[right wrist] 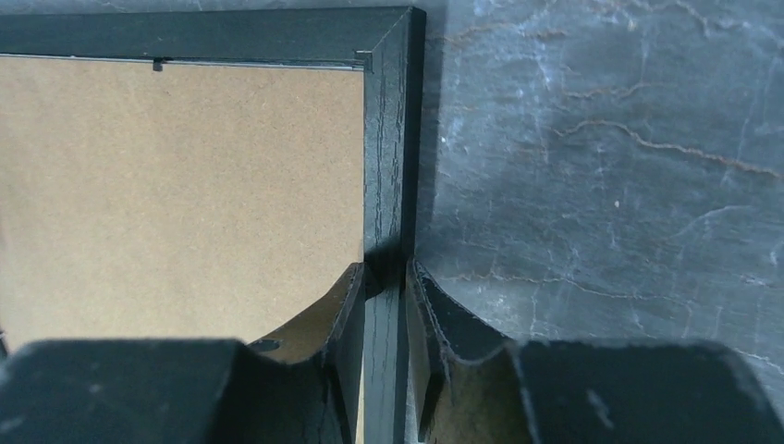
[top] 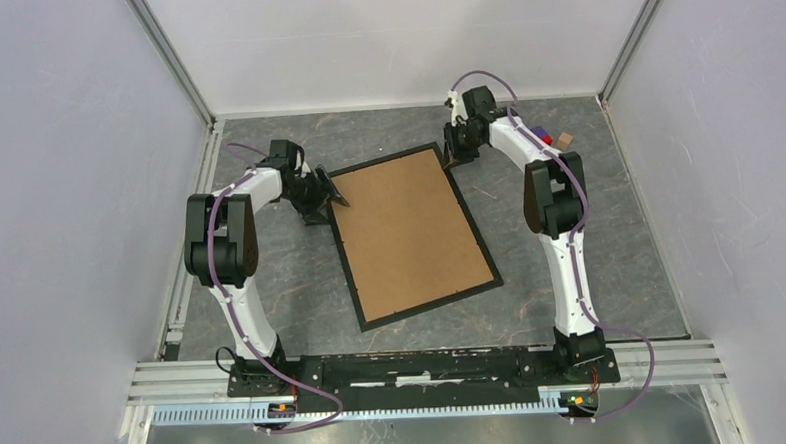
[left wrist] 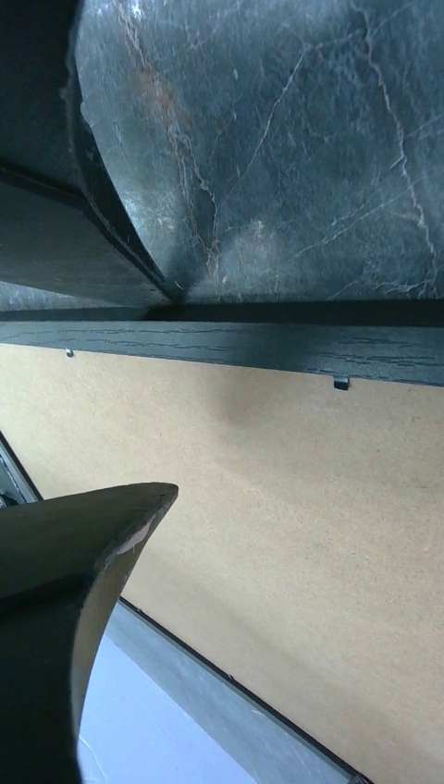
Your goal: Put the photo into the frame
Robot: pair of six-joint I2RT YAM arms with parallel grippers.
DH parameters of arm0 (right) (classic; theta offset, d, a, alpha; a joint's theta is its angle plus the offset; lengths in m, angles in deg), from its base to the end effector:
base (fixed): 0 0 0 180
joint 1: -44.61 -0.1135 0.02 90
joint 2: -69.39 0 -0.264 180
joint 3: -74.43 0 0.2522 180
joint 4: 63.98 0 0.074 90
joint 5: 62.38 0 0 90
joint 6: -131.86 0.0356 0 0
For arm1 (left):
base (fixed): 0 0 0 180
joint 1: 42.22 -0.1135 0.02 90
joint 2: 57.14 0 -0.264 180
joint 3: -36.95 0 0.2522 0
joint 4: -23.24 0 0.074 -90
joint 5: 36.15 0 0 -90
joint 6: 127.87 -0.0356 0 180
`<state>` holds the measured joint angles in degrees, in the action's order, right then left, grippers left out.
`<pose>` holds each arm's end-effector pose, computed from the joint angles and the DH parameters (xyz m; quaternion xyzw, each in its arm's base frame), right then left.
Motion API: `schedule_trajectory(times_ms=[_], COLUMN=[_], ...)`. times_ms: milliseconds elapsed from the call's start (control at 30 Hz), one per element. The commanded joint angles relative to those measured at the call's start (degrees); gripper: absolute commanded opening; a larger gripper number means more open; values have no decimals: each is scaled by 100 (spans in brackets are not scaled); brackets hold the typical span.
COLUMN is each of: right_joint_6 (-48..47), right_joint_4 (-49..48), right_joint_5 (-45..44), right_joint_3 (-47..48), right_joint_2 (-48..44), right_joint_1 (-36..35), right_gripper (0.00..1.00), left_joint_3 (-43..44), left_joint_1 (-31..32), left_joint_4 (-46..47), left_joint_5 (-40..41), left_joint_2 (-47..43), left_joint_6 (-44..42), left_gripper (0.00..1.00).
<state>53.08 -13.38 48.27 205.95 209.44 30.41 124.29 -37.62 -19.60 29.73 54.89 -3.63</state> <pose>0.5077 0.1414 0.1535 -0.0723 0.9468 0.2261 0.2174 0.3865 -0.0457 0.1545 -0.2060 0.9377 -0.2566 0.1116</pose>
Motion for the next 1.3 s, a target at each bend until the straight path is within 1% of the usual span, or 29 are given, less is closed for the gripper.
schedule_trajectory(times_ms=[0,100,233,300,467,567,667,767,833,900,967,1033,1067,1133,1200,1233,1267], right_joint_6=[-485,-581,-841,-1049,-1526,-1467,-1301,-1433,-1516,-1552,-1562,-1565,-1691,-2140,-2777,-3093,-3392], right_joint_4=[848,1018,1388,1467,1587,1348,921,1027,1142,1101,952,771,594,-79,-1094,-1751,-2307], right_joint_5=[-1210,-1237,-1503,-1650,-1576,-1765,-2005,-2710,-3141,-3308,-3178,-2773,-2434,-1933,-2027,-2160,-1746], right_joint_3=[-90,184,689,842,1483,1338,846,853,720,225,-597,-1484,-2011,-3123,-4427,-5200,-5919], right_joint_2=[902,1092,1433,1509,1598,1075,51,-777,-1268,-1882,-2548,-3187,-3535,-4295,-5227,-5733,-6202], right_joint_1=[-507,-692,-932,-1066,-1219,-1195,-1108,-1101,-1118,-1201,-1376,-1648,-1828,-2341,-2872,-3091,-3274], right_gripper=[29,33,40,49,62,65,71,80,82,85,87,92,96,98,98,98,98], left_joint_3=[117,126,138,139,117,66,-26,-100,-236,-419,-691,-984,-1141,-1503,-1879,-2052,-2275], left_joint_1=[68,72,68,68,76,77,73,67,64,52,13,-30,-53,-99,-125,-126,-125], left_joint_4=[159,158,155,169,188,191,185,34,-21,-113,-231,-383,-411,-495,-461,-429,-362], left_joint_5=[-66,-73,-56,-69,-84,-76,-15,35,106,183,252,280,225,84,-80,-161,-230], left_joint_2=[229,249,251,254,237,128,-91,-386,-692,-1057,-1469,-1929,-2177,-2607,-3045,-3255,-3477], left_joint_6=[12,19,21,20,26,21,1,-22,-23,-41,-80,-92,-101,-111,-83,-46,-5], left_gripper=[76,76,77,77,78,79,80,83,88,90,92,92,91,90,89,89,89])
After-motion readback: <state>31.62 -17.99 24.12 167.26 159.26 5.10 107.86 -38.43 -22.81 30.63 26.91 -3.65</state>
